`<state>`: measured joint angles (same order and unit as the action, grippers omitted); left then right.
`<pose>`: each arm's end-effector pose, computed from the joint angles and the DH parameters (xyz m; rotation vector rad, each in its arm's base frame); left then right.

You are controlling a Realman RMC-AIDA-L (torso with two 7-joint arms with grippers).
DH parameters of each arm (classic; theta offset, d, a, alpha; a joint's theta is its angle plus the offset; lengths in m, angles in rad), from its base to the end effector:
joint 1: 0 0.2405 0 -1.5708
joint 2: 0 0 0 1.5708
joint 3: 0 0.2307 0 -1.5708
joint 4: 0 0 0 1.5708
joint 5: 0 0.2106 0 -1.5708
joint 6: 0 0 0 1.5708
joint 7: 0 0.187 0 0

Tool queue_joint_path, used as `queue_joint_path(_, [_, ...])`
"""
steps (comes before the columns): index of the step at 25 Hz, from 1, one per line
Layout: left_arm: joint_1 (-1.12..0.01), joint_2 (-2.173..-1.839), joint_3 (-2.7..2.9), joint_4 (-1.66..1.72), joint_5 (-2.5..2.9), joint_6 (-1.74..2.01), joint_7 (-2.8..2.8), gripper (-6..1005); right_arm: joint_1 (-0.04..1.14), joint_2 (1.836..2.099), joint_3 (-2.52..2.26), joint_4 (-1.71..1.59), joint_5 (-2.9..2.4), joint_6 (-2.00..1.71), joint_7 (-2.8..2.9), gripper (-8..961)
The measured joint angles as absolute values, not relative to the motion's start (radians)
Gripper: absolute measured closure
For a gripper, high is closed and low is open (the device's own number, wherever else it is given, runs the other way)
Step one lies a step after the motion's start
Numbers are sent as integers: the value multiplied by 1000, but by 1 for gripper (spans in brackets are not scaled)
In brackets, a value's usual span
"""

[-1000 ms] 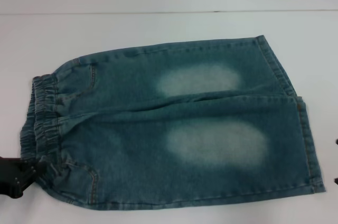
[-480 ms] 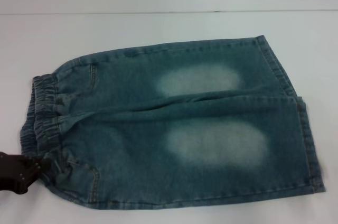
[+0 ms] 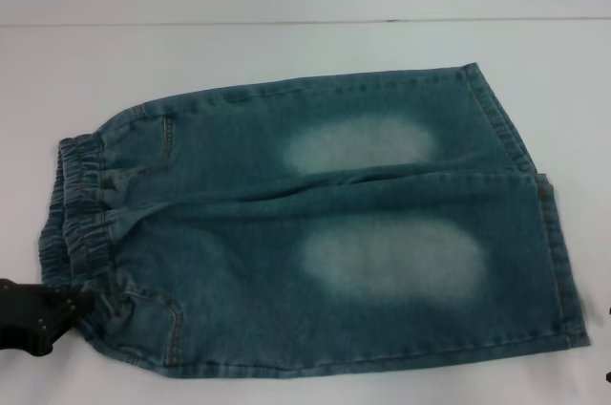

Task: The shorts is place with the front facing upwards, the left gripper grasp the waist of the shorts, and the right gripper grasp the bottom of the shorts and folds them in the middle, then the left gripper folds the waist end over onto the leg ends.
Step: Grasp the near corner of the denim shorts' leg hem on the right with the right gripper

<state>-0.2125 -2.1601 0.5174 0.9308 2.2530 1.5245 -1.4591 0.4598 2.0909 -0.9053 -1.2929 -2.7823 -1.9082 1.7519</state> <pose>-0.3439 0.2565 0.0036 -2.4476 -1.0027 -0.3298 0.2887 0.2714 0.0366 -2.9165 0.7525 -0.6712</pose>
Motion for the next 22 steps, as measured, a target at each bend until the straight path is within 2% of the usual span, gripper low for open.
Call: queue_joint_path(22, [-198, -2159, 504, 966, 2246, 1591, -1454, 944, 466, 2094, -972, -1238, -2763, -1857, 1777, 112])
